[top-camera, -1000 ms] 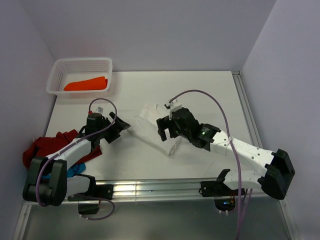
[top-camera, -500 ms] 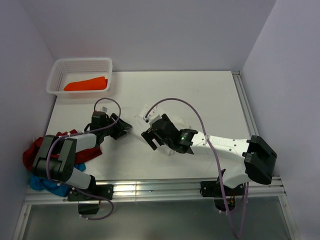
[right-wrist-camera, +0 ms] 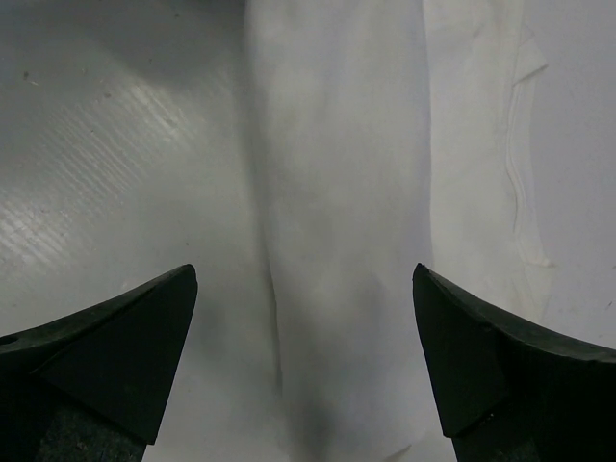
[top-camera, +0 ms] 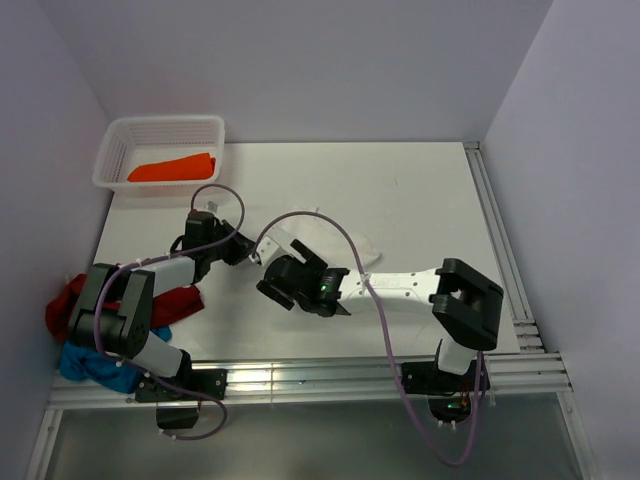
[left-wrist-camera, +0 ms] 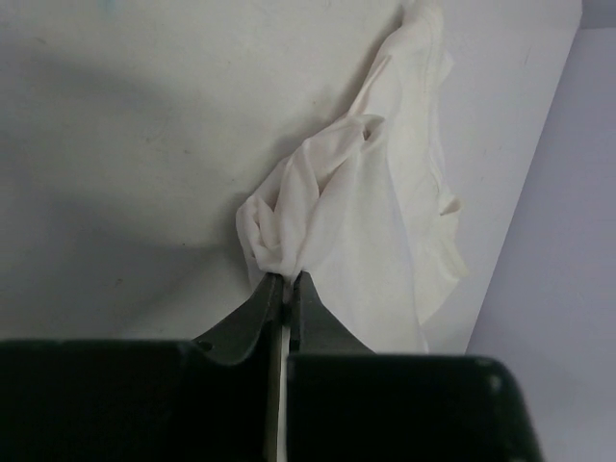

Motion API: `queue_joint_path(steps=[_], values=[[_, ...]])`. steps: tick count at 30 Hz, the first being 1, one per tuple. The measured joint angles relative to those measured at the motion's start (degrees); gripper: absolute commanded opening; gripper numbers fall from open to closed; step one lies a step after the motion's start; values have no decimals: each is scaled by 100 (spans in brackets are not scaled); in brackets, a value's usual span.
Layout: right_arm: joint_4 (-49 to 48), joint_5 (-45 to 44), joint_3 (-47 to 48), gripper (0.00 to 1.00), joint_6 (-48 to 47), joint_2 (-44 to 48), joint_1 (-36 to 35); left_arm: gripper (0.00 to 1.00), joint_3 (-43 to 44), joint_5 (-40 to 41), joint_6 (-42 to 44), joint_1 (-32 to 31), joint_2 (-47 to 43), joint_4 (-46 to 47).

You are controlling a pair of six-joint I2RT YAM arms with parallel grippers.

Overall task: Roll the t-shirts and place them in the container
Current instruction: Roll the tshirt

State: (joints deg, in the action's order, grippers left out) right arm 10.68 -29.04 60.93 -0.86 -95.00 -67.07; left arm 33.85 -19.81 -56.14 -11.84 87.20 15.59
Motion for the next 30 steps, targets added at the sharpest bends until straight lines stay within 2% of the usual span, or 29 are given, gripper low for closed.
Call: queue_joint_path(steps=[14,30], values=[[136,-1047,671,100,-33,-863,-142,0,634,-461,-52,-11,81,-654],[435,-1611,1043,99,-22,-1738,-142,0,876,-667,-55,-13,81,-1010]])
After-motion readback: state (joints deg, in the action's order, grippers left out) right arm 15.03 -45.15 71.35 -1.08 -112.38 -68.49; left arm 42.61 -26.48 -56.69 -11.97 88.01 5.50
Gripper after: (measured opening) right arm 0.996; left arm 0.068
